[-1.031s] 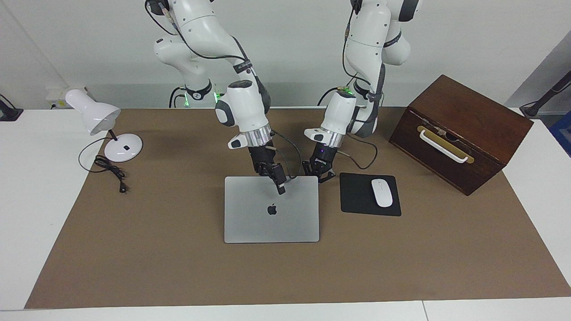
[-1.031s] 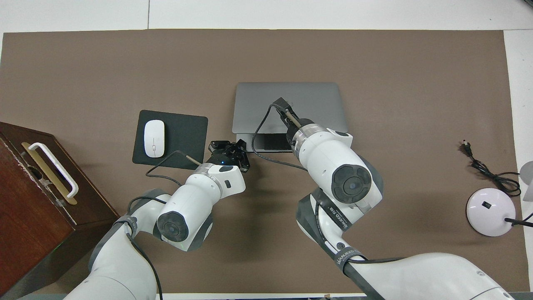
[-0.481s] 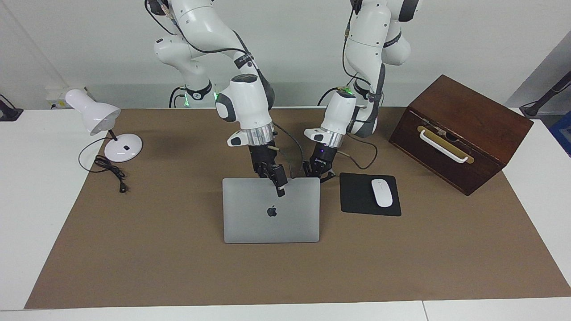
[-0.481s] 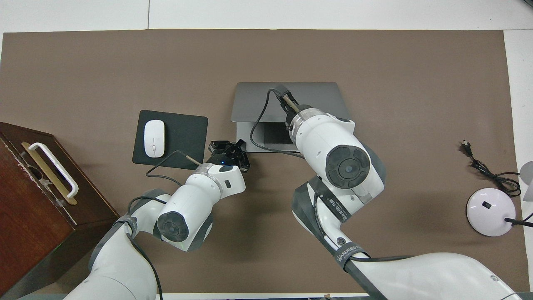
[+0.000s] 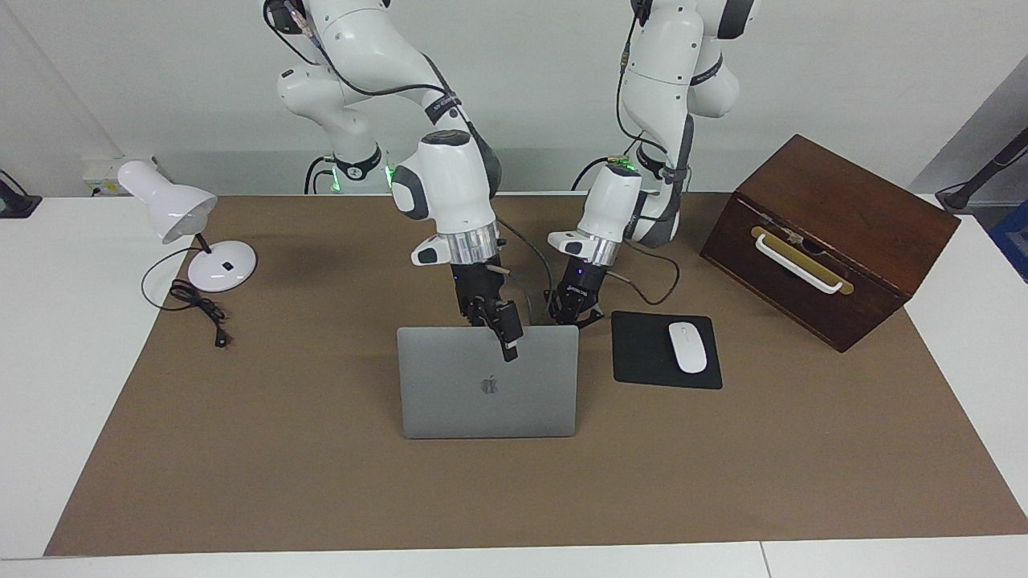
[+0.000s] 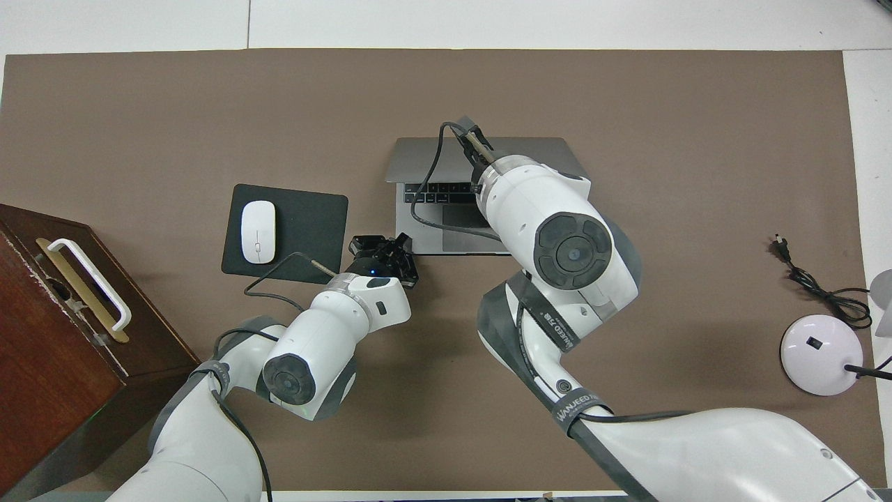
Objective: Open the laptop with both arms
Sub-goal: 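Lift the laptop lid upward with the right gripper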
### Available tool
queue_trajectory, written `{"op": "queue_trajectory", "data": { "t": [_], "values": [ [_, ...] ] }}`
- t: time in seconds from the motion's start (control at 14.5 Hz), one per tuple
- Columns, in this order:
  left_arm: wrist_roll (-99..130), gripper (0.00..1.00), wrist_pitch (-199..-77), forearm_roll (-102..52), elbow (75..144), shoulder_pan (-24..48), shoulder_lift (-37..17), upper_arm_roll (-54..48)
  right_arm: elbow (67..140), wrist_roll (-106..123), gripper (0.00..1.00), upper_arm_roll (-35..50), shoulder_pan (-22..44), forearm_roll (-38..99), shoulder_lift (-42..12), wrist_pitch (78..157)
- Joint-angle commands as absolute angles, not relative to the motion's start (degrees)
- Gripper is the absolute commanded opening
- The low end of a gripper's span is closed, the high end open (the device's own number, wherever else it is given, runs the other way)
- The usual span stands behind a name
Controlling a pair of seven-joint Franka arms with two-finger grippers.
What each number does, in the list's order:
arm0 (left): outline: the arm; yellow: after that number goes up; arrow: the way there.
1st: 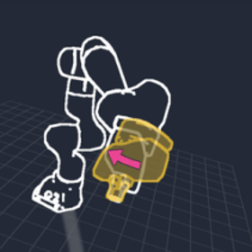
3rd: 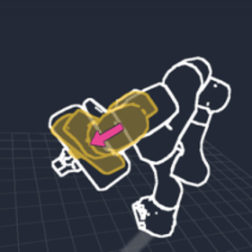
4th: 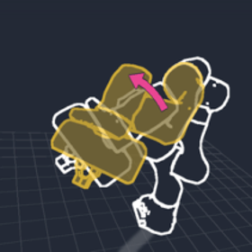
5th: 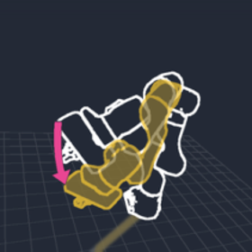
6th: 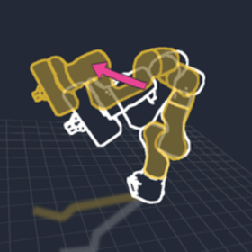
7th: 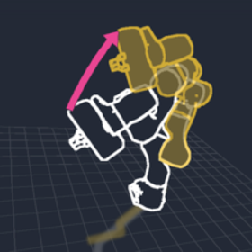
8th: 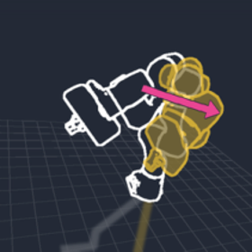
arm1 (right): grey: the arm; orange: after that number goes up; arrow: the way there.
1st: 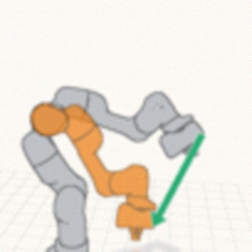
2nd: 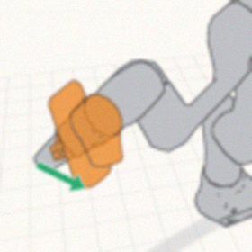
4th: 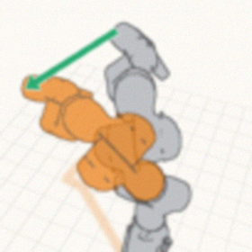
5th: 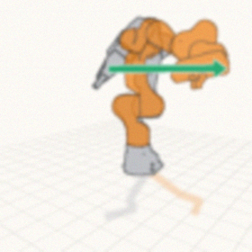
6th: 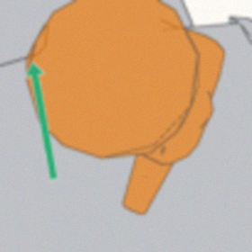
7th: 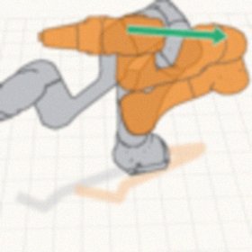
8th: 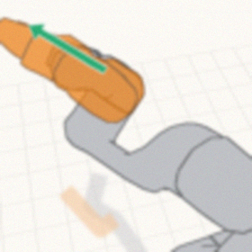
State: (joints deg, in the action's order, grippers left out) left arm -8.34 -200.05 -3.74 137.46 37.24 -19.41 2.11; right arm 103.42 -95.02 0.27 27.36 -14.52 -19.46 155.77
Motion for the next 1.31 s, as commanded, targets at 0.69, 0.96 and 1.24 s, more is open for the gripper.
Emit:
{"op": "queue_trajectory", "data": {
  "t": [0.69,0.96,1.24],
  "values": [
    [-9.3,0.00,-200.8,-3.8,135.6,37.4,-22.6,2.5,84.5,-83.5,0.97,1.3,25.6,-4.1,-26.6,142.9],
    [-9.3,0.00,-200.9,-3.8,135.3,37.4,-22.8,2.5,82.4,-80.0,0.97,1.3,24.4,-2.6,-27.6,142.3],
    [-9.3,0.00,-200.9,-3.8,135.1,37.5,-23.3,2.5,79.6,-77.5,0.98,1.3,23.8,-1.1,-28.7,140.4]
  ]
}}
